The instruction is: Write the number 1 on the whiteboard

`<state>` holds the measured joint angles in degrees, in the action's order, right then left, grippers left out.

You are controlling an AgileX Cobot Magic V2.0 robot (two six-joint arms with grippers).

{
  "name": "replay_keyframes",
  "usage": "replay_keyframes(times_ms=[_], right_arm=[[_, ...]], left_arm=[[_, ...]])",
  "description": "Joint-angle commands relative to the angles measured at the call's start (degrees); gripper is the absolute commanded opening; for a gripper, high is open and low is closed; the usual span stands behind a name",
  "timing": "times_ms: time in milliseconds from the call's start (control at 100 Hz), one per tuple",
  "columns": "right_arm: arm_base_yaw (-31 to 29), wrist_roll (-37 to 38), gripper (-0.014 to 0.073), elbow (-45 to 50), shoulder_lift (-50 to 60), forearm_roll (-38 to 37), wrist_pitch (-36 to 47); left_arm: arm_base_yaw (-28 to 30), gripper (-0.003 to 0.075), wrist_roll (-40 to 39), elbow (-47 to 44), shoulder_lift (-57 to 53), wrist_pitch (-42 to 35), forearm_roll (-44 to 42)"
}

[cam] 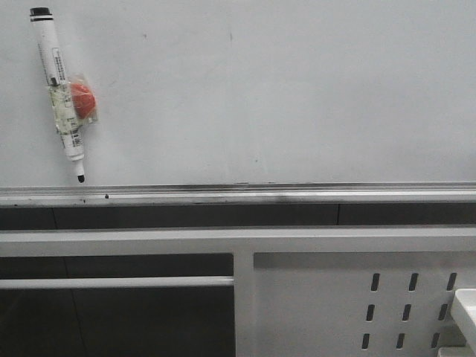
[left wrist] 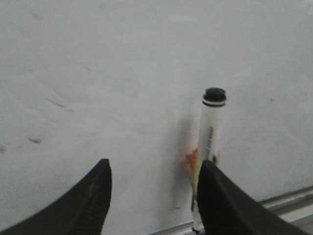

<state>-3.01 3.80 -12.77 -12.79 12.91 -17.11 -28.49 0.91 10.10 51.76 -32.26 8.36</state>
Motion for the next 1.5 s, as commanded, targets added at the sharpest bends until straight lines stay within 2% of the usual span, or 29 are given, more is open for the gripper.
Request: replay_keyframes(times_ms=[0,130,260,410,570,1060,1130,1180,1220,1250,1370,1490], right_arm=[[0.0,-0.3,-0.0069,-2.1,-1.0,0.3,3.5],[0.0,-0.3,-0.0069,-2.1,-1.0,0.3,3.5],[0.0,-0.3,-0.0069,-2.1,-1.0,0.3,3.5],[0.0,-0.3,-0.0069,-2.1,-1.0,0.3,3.5],[0.0,-0.3,-0.0069,-2.1,-1.0,0.3,3.5],[0.0,-0.3,-0.0069,-2.1,-1.0,0.3,3.5],[0.0,-0.3,-0.0069,-2.1,-1.0,0.3,3.5],[0.0,-0.3,-0.0069,-2.1,-1.0,0.3,3.5],[0.0,-0.3,-0.0069,-2.3,-1.0,0.3,3.4],[0.0,-0.3,-0.0069,-2.6,-1.0,0.3,2.8],[0.4,-0.4,-0.0069,-4.8,-1.2,0.3,-1.4],[6.6,-1.0,-0.0069,-5.1,-1.8,0.3,-2.6]], left_arm=[[-3.6,0.0369,-1.6,-0.9,5.1,-14.4,2.8],[-7.3,0.0370,-3.8,-5.3,14.7,-34.5,4.7],[-9.3,0.0369,-8.6,-6.5,24.7,-45.8,3.2],[-10.7,0.0369,-16.5,-4.5,33.9,-45.8,2.8],[-10.8,0.0369,-16.5,-1.8,37.1,-45.8,3.6],[-10.8,0.0367,-16.2,4.2,37.7,-45.8,3.8],[-10.8,0.0299,-16.2,4.2,37.7,-45.8,3.8],[-10.8,0.0183,-16.2,3.9,37.7,-45.8,3.8],[-10.8,0.0038,-16.2,3.6,37.7,-45.8,3.6],[-10.8,-0.0023,-16.1,3.4,37.7,-45.8,3.6],[-10.8,-0.0020,-16.0,2.3,37.7,-45.7,3.2],[-10.8,-0.0020,-13.6,1.5,37.7,-45.7,-1.4]])
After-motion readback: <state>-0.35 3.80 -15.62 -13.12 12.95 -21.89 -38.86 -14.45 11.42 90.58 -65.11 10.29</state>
